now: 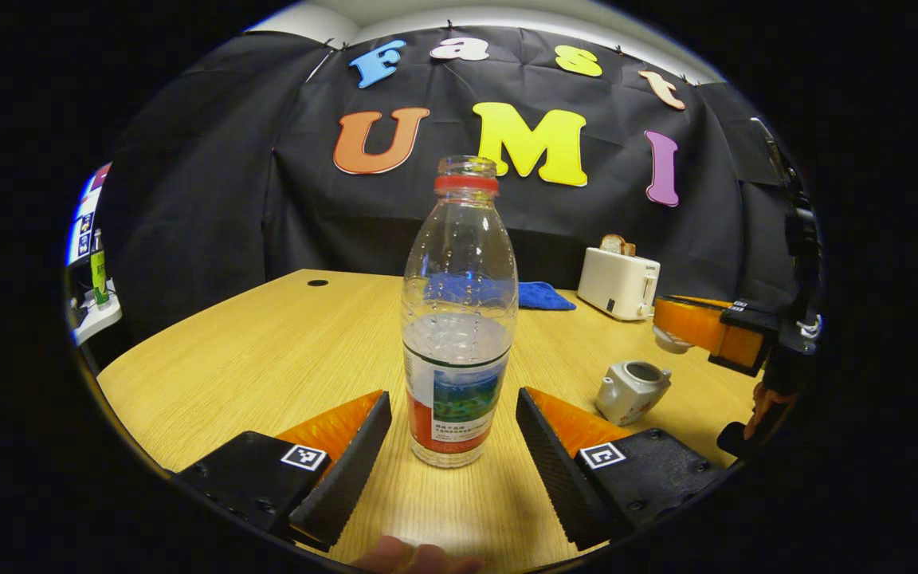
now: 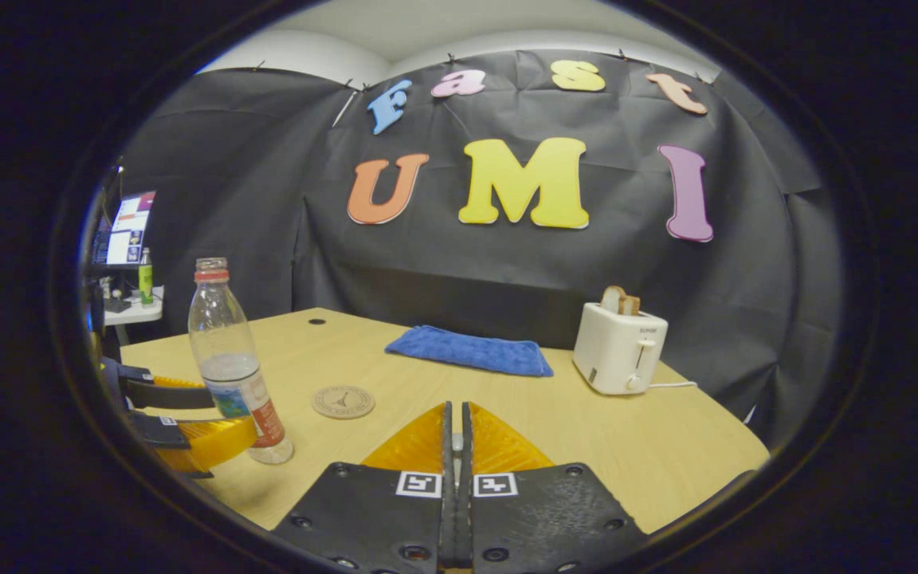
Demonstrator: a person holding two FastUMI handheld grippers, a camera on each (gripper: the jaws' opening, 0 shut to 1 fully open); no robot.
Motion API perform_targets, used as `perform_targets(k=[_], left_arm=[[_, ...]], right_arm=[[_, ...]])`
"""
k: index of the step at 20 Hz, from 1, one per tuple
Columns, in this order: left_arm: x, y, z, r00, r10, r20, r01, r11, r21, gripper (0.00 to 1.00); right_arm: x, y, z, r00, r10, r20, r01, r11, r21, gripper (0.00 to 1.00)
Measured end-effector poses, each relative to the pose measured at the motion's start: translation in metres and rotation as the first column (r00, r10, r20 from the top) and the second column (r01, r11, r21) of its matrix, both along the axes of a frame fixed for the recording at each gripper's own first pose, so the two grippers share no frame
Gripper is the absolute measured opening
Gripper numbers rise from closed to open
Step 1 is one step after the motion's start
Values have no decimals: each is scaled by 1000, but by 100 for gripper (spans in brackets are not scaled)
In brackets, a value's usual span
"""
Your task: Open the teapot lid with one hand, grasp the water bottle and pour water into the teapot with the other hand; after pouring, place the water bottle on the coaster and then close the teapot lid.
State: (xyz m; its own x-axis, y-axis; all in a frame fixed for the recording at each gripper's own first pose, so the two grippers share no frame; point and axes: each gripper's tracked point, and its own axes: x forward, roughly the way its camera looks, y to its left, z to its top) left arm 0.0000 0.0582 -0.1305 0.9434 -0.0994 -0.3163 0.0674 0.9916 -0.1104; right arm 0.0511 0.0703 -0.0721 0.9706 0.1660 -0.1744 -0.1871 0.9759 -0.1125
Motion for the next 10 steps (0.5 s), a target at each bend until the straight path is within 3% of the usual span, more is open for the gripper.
perform_targets(k=[7,9,10], left_arm=[[14,-4,3,1000,-22,11,22,999,32,99],[17,0,10,1000,-12,27,10,999,47,95],[19,2,16,999,-8,43,5,998,63,85]], right_arm=[[-19,-16,6,1000,4,-1,-4,1000,-4,0],[-22,-24,4,1000,-2,-12,2,1000,6,0],[-22,-29,3,1000,-8,-15,8,1000,10,0]])
